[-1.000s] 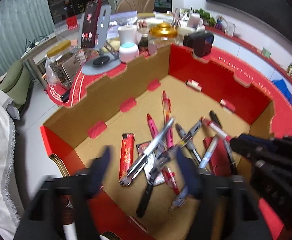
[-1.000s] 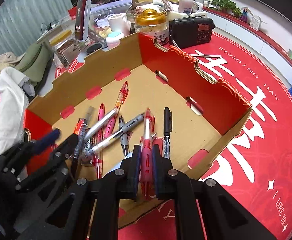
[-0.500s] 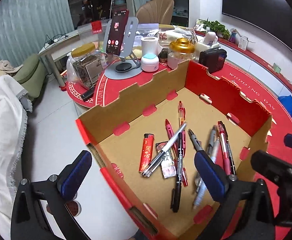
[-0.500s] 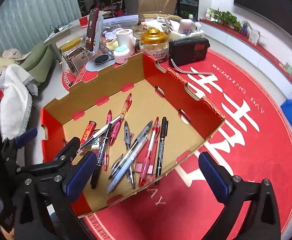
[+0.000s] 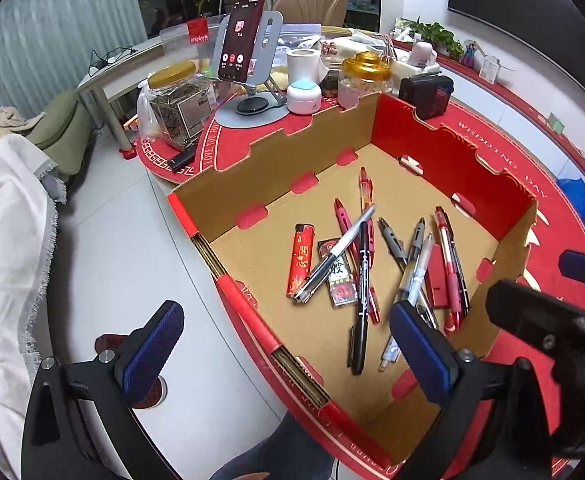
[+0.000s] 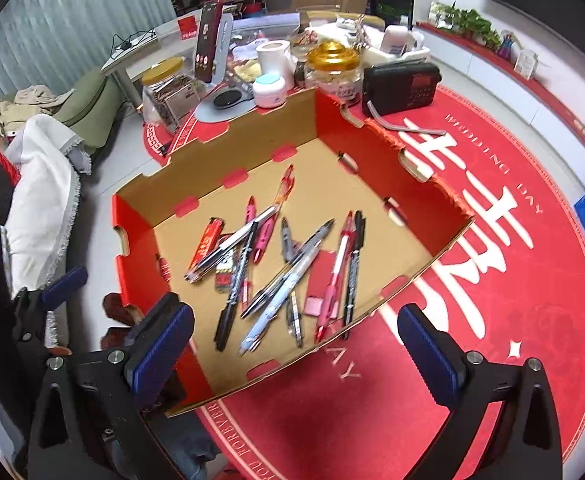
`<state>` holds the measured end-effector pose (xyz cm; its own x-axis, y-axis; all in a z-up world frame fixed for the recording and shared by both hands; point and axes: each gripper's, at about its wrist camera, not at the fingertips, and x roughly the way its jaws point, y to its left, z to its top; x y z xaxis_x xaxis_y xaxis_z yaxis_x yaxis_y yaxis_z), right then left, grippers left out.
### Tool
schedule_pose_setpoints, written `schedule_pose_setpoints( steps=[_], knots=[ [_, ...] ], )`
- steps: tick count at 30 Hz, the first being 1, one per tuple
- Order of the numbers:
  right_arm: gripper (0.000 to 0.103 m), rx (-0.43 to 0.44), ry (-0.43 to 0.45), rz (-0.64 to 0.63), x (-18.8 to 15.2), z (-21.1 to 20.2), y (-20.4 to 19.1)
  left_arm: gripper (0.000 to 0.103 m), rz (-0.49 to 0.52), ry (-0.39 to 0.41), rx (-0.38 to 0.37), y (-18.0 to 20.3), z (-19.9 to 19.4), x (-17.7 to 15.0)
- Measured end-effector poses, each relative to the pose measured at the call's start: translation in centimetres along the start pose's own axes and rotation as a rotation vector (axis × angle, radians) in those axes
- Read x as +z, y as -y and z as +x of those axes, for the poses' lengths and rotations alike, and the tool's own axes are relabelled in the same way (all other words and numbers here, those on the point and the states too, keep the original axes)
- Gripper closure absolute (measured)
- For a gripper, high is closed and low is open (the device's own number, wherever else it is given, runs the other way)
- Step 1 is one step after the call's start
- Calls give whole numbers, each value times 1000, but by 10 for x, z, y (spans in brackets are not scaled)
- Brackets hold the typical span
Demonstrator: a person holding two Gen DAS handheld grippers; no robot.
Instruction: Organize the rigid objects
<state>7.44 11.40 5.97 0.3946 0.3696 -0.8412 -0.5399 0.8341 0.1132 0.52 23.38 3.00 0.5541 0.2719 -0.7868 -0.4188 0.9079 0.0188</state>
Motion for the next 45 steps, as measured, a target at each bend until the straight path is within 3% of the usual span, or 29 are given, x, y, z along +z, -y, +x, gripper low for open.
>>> schedule_pose_setpoints(
  steps=[7, 45],
  knots=[
    [0, -42, -4, -15, -4, -6, -8, 0, -12, -5, -14, -2, -6, -6],
    [0, -61, -4, -10, -4, -10, -16, 0, -12, -46, 4, 0, -2, -8]
  ],
)
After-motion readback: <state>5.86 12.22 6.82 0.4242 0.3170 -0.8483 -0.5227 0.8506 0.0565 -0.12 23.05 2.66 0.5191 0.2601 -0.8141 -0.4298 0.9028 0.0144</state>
